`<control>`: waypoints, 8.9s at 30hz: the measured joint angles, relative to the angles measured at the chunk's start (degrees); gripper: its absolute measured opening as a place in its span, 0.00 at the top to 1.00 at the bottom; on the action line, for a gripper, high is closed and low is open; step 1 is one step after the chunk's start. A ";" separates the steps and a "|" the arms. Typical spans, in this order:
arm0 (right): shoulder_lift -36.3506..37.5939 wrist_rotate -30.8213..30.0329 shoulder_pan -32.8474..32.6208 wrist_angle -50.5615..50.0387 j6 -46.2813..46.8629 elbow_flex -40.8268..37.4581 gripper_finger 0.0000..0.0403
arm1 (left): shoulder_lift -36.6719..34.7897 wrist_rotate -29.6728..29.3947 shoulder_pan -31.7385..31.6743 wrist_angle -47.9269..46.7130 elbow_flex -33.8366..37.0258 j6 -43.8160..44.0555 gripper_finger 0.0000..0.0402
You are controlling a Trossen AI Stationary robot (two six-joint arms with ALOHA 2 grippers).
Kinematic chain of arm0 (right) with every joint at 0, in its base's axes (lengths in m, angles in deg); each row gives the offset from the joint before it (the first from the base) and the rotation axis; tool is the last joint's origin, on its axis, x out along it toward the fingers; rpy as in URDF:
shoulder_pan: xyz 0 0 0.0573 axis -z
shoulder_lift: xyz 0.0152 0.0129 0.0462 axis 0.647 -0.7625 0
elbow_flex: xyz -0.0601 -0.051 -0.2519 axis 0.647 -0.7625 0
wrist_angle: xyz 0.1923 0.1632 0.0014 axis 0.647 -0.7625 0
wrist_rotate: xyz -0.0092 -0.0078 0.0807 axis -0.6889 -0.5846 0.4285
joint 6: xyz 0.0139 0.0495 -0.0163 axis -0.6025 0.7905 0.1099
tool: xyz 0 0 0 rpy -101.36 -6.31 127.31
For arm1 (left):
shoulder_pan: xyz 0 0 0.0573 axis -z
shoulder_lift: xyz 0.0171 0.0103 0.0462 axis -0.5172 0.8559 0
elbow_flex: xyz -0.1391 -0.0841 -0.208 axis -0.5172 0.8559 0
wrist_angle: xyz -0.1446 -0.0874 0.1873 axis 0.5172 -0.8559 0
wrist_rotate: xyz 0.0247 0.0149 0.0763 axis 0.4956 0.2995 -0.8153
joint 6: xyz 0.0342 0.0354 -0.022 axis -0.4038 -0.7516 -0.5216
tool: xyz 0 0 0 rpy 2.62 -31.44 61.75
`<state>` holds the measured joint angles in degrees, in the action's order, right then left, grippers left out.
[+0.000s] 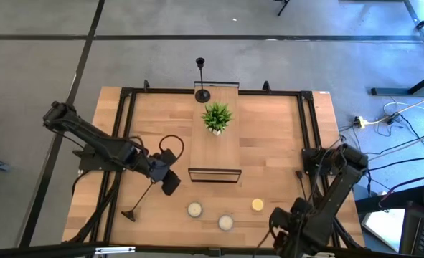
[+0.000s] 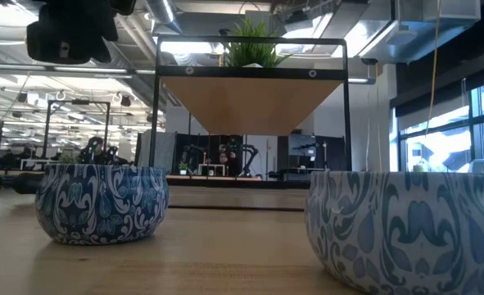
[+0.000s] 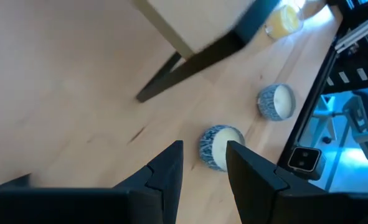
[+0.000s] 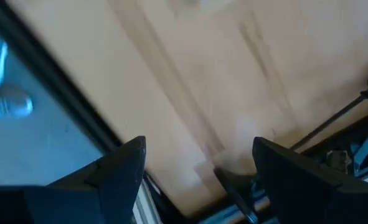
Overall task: Pick & Place candle stick holders
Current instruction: Put the transparent scented candle on the shelf
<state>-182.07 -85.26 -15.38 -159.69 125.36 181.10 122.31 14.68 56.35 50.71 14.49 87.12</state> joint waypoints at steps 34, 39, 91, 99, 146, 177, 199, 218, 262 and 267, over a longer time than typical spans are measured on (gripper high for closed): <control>0.14 7.49 18.83 17.85 2.08 -15.21 0.28 | 7.00 -13.51 13.95 4.77 0.00 13.62 0.71; 1.56 4.68 17.70 18.76 3.42 -15.21 0.29 | 7.00 -13.59 14.13 4.06 0.00 13.97 0.71; 4.57 22.93 14.87 65.62 5.46 -15.19 0.29 | 6.93 -6.16 14.12 5.50 0.00 -4.54 0.71; 4.00 20.91 13.11 67.62 5.30 -15.19 0.29 | 6.91 -7.82 13.97 5.80 0.00 -5.63 0.71; 1.78 9.91 24.19 23.14 5.54 -16.18 0.11 | 6.91 -5.75 14.12 5.38 0.00 -9.62 0.71; 1.82 11.07 23.91 24.84 11.24 -19.61 0.12 | 6.91 -4.42 14.12 5.38 0.00 -9.60 0.71; 1.78 9.93 24.61 30.62 11.30 -23.44 0.12 | 6.91 -4.88 14.12 5.41 0.02 -9.05 0.71; 1.78 11.46 24.54 32.22 13.19 -25.63 0.33 | 6.91 -4.81 14.12 5.43 0.02 -9.15 0.71; 1.78 1.93 27.28 -8.04 0.81 15.82 0.41 | 6.91 -4.68 14.12 4.99 0.01 -11.13 0.71; 1.78 -1.62 29.73 -8.40 -2.95 21.21 0.41 | 6.91 -4.68 14.12 5.01 0.02 -11.06 0.71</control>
<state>-180.29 -86.88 14.34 -168.09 122.42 202.31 129.22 10.00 70.48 55.72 14.51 76.06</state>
